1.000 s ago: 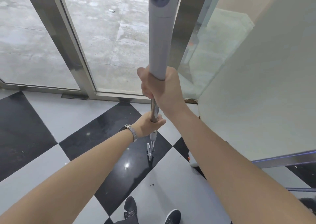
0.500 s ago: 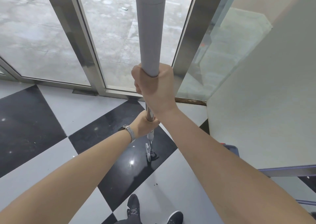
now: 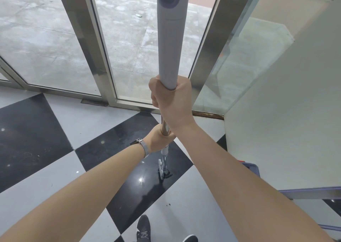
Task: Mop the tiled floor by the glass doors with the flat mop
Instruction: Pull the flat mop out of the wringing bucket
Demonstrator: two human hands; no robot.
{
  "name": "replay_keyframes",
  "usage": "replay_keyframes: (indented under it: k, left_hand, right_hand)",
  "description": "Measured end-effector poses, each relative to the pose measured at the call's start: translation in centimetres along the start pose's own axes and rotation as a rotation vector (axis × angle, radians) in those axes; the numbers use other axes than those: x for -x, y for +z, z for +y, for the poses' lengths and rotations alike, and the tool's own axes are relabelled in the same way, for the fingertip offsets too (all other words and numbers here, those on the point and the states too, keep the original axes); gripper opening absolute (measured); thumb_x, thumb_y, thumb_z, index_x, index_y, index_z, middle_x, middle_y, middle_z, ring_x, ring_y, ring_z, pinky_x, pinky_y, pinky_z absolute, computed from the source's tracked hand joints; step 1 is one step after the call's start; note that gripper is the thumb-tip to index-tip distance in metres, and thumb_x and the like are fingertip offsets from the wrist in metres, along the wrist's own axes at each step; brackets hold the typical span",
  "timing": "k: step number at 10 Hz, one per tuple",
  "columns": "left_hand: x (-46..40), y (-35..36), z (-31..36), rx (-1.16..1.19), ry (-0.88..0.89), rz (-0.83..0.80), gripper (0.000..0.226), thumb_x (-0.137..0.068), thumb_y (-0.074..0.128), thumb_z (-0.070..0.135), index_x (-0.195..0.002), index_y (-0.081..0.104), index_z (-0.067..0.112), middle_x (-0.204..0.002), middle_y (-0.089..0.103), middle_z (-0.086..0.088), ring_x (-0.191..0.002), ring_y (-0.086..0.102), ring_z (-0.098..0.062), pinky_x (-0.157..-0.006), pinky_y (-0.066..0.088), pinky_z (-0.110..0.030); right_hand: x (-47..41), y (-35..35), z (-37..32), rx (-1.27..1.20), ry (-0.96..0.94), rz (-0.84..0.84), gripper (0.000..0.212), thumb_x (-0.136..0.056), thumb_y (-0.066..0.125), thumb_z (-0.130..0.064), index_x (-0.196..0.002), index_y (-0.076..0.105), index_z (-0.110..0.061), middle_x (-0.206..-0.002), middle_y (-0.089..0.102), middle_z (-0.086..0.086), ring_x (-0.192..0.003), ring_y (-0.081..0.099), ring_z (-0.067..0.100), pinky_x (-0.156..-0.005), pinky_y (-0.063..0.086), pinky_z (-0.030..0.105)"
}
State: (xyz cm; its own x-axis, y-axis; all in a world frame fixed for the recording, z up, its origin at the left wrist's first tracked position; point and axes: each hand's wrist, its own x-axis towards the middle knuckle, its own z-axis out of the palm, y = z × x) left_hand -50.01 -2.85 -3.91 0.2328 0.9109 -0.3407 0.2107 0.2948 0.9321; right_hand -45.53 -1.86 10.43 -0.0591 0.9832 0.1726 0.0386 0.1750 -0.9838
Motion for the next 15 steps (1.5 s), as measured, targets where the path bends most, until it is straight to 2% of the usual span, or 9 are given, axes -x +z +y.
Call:
replay_keyframes:
  k: [2,3,5,7,9,10,11,13,15]
  left_hand:
    - [1.1,-0.7,1.4,-0.098,-0.069,0.004,0.038,-0.085,0.060,0.011,-0.063,0.036,0.029,-0.079,0.047,-0.009,-0.075,0.044,-0.024,-0.078,0.046,-0.056]
    - [0.8,-0.5,1.4,-0.163,-0.062,0.030,0.040,-0.096,0.053,0.003,-0.074,0.040,0.034,-0.093,0.053,-0.006,-0.091,0.051,-0.016,-0.095,0.048,-0.042]
    - [0.7,-0.4,1.4,-0.177,-0.046,0.040,0.042,-0.096,0.053,0.002,-0.072,0.038,0.034,-0.088,0.051,-0.004,-0.089,0.050,-0.015,-0.085,0.047,-0.032]
    - [0.1,-1.0,-0.8,0.000,-0.009,-0.016,0.026,-0.055,0.051,0.029,-0.042,0.030,0.023,-0.051,0.029,-0.001,-0.057,0.022,-0.020,-0.057,0.020,-0.036]
    - [0.8,-2.5,-0.9,-0.037,-0.028,0.003,0.034,-0.074,0.062,0.019,-0.058,0.035,0.006,-0.068,0.039,-0.009,-0.070,0.037,-0.026,-0.060,0.035,-0.041]
    - [0.9,-3.1,-0.7,-0.157,-0.036,0.061,0.042,-0.096,0.052,0.002,-0.072,0.036,0.033,-0.076,0.045,0.011,-0.083,0.047,-0.016,-0.067,0.043,-0.017]
    - [0.8,-3.6,-1.8,-0.201,-0.038,0.084,0.041,-0.096,0.052,0.004,-0.073,0.037,0.035,-0.080,0.051,0.007,-0.081,0.050,-0.016,-0.078,0.049,-0.024]
    - [-0.7,-3.3,-7.6,-0.397,-0.143,0.019,0.047,-0.091,0.057,0.025,-0.054,0.029,0.018,-0.049,0.034,0.004,-0.048,0.032,-0.014,-0.052,0.031,-0.026]
    - [-1.1,-4.1,-10.5,-0.463,-0.177,0.006,0.045,-0.094,0.056,0.032,-0.058,0.034,0.017,-0.052,0.038,0.004,-0.048,0.036,-0.016,-0.051,0.033,-0.026]
  right_hand:
    - [-0.1,0.2,0.2,0.003,-0.007,0.001,0.047,-0.057,0.054,-0.029,-0.055,0.032,0.012,-0.053,0.028,0.031,-0.054,0.026,0.045,-0.043,0.027,0.044]
    - [-0.3,0.0,0.2,0.005,-0.015,0.002,0.046,-0.058,0.054,-0.028,-0.054,0.032,0.012,-0.053,0.027,0.030,-0.053,0.026,0.045,-0.042,0.027,0.043]
    - [-0.1,0.0,0.3,0.001,-0.024,0.015,0.046,-0.058,0.053,-0.028,-0.054,0.031,0.012,-0.051,0.027,0.029,-0.053,0.025,0.044,-0.042,0.027,0.043]
    - [0.4,1.2,0.1,0.008,0.004,0.014,0.044,-0.056,0.053,-0.029,-0.054,0.028,0.007,-0.054,0.024,0.028,-0.056,0.023,0.044,-0.043,0.024,0.042]
    - [0.2,2.7,0.0,0.013,0.012,-0.006,0.045,-0.058,0.055,-0.027,-0.056,0.028,0.008,-0.055,0.025,0.029,-0.057,0.024,0.044,-0.043,0.025,0.043]
    - [0.1,3.5,0.0,-0.004,0.004,-0.009,0.047,-0.057,0.055,-0.031,-0.056,0.028,0.008,-0.055,0.025,0.029,-0.057,0.024,0.044,-0.044,0.024,0.044]
    - [0.4,3.8,0.8,0.014,0.018,-0.010,0.045,-0.059,0.055,-0.029,-0.055,0.030,0.008,-0.052,0.027,0.027,-0.054,0.024,0.038,-0.044,0.026,0.043]
    - [2.4,0.6,4.7,-0.084,0.202,0.057,0.027,-0.074,0.052,-0.005,-0.051,0.040,-0.010,-0.049,0.034,0.005,-0.051,0.031,0.019,-0.051,0.027,0.031]
    - [2.9,0.5,6.6,-0.069,0.208,0.029,0.025,-0.078,0.052,-0.001,-0.054,0.046,-0.005,-0.050,0.043,0.009,-0.054,0.041,0.023,-0.057,0.039,0.034]
